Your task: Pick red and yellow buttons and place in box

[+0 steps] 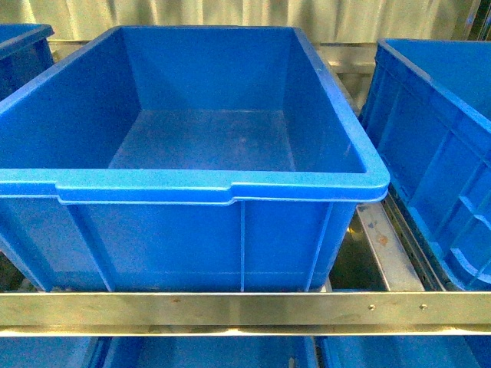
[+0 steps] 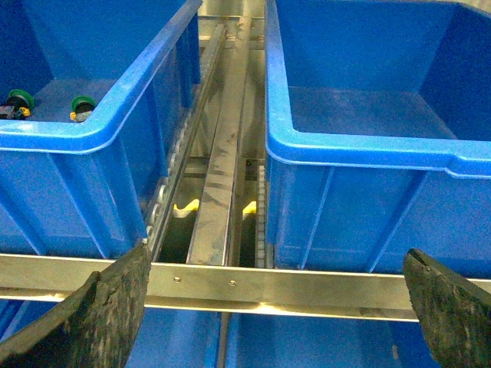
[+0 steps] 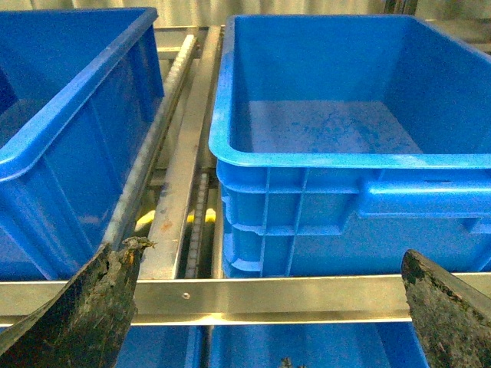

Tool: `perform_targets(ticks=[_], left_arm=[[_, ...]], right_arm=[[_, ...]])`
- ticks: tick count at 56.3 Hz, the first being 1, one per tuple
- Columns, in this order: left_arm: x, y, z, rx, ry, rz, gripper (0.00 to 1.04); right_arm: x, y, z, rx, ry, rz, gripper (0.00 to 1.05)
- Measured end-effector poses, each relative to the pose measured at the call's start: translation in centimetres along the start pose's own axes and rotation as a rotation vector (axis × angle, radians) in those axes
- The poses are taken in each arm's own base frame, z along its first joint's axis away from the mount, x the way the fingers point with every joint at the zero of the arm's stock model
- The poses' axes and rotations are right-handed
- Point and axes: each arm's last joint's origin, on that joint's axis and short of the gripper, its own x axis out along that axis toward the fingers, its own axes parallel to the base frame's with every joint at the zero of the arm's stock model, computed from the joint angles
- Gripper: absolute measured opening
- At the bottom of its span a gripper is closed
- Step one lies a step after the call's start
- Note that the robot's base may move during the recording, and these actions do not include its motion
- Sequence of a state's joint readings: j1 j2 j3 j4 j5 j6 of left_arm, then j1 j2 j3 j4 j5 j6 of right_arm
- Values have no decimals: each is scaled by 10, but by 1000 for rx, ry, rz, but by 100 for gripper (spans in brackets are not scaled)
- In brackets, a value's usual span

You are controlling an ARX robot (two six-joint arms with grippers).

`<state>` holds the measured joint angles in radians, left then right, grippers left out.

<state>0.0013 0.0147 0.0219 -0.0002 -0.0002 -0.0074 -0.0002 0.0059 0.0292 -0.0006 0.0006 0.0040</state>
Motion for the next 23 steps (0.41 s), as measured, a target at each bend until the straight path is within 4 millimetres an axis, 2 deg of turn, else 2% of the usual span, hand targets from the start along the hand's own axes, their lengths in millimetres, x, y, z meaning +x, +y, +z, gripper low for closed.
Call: perform_targets(ticks=[23], left_arm=[[0,0,0,0,0,0,97]], right_arm=[[0,0,0,0,0,0,99]])
